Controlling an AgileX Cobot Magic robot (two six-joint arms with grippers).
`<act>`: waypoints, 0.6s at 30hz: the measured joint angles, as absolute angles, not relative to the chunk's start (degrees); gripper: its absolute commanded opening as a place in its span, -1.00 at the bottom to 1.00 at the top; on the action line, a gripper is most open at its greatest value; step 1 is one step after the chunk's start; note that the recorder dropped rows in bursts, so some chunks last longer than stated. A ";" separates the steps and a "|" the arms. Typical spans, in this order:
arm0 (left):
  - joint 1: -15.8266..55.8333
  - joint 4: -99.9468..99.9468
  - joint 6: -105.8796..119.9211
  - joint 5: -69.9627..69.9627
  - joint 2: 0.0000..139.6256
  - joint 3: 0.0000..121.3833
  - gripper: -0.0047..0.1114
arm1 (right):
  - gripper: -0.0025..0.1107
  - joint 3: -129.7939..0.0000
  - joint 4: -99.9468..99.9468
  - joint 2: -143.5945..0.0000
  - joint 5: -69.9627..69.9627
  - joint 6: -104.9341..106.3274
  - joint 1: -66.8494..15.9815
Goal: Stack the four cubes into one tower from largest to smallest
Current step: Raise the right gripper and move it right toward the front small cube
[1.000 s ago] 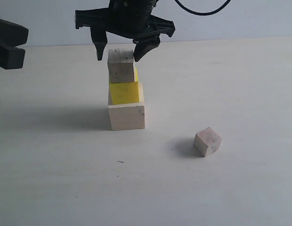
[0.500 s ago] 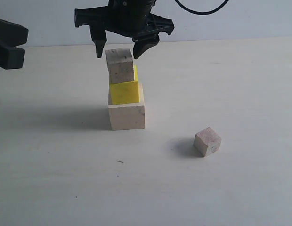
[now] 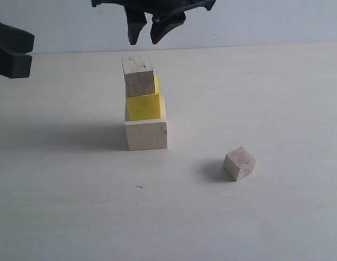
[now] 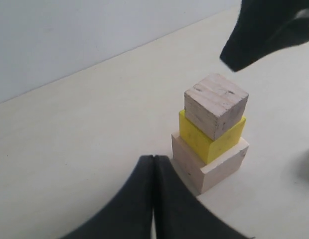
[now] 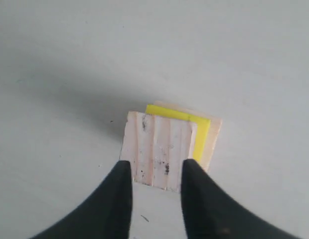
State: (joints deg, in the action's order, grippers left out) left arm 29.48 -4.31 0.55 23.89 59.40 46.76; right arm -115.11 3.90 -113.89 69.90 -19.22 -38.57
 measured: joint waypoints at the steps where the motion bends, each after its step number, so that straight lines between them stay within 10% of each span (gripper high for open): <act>1: 29.48 -4.31 0.00 23.89 60.10 46.76 -0.92 | -0.85 -115.11 3.55 -113.56 69.90 -18.48 -38.57; 18: 29.48 -4.65 -1.10 23.89 67.64 46.63 -0.92 | -0.96 -105.28 -8.61 -112.23 69.90 -19.04 -36.87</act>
